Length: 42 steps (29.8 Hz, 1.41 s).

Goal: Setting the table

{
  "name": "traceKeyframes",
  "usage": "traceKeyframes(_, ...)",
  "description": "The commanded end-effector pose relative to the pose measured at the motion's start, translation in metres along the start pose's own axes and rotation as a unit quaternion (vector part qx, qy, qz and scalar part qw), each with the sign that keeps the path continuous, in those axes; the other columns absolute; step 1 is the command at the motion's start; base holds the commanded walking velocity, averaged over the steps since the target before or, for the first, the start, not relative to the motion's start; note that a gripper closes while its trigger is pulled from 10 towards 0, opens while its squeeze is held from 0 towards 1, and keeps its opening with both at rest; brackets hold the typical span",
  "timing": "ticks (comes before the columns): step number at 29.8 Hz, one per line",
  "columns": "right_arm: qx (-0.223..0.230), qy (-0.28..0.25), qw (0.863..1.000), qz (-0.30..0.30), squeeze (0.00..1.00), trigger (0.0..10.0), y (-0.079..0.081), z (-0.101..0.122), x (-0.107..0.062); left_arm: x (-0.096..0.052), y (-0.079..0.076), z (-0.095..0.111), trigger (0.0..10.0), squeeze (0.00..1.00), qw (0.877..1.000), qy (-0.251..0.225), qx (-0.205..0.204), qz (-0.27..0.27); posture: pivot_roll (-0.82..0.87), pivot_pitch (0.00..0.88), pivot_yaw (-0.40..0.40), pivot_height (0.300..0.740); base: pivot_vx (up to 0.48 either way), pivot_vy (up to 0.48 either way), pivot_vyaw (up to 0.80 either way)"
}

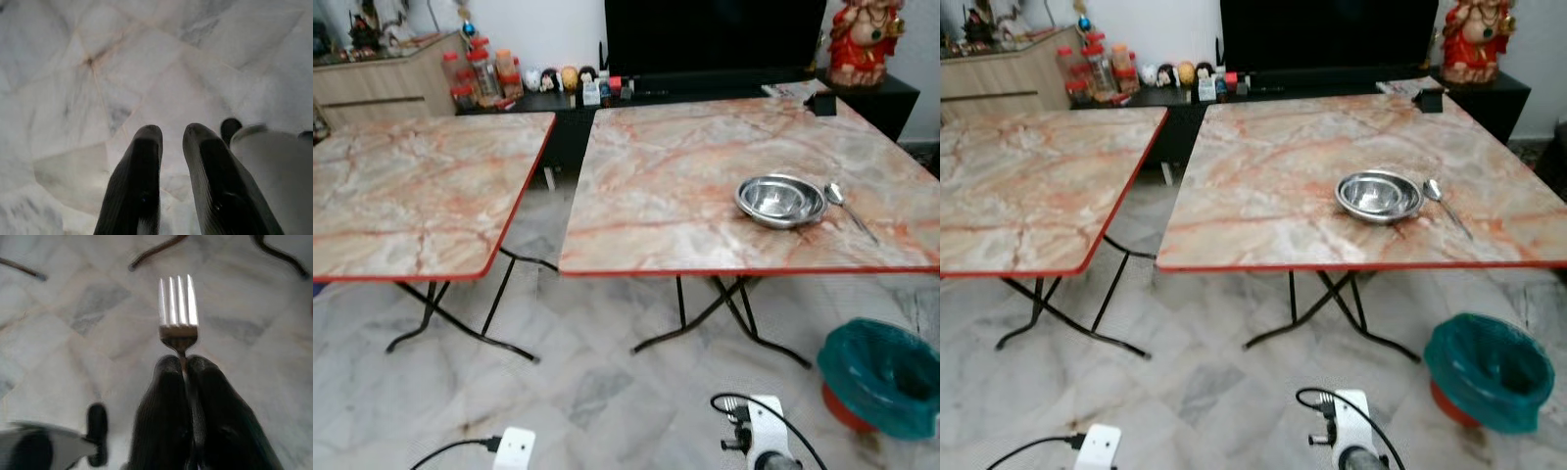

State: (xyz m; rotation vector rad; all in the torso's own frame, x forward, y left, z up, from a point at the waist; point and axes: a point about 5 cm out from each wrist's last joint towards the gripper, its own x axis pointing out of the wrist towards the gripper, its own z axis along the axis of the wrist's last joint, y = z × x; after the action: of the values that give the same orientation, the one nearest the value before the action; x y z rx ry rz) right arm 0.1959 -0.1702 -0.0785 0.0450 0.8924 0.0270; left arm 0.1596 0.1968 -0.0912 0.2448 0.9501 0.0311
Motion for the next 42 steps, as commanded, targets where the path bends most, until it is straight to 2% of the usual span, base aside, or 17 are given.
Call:
traceKeyframes(1,-0.001,-0.002,1.000,0.002,0.00,10.0,0.0008,0.0012,0.0003,0.0011,0.0000,0.0047,10.0,0.00,1.000,-0.005,-0.002,0.000,0.01,0.000,0.045,0.740,0.259,-0.394,0.00)
traceKeyframes(26,0.012,0.005,1.000,-0.012,0.00,10.0,-0.0029,-0.0073,-0.0019,0.0006,-0.0025,0.0026,10.0,0.00,1.000,-0.002,-0.005,-0.001,0.00,0.020,0.052,0.740,0.259,-0.391,0.00)
traceKeyframes(36,0.004,0.008,1.000,0.001,0.00,10.0,0.0021,-0.0063,-0.0010,0.0010,-0.0022,0.0047,10.0,0.00,1.000,-0.006,-0.007,-0.006,0.00,0.005,0.051,0.740,0.000,0.000,-0.58)
traceKeyframes(42,0.008,0.001,1.000,0.001,0.00,10.0,0.0043,-0.0040,-0.0005,0.0016,-0.0012,0.0067,10.0,0.00,1.000,-0.008,-0.006,-0.006,0.01,0.004,0.054,0.714,0.000,0.000,-0.14)
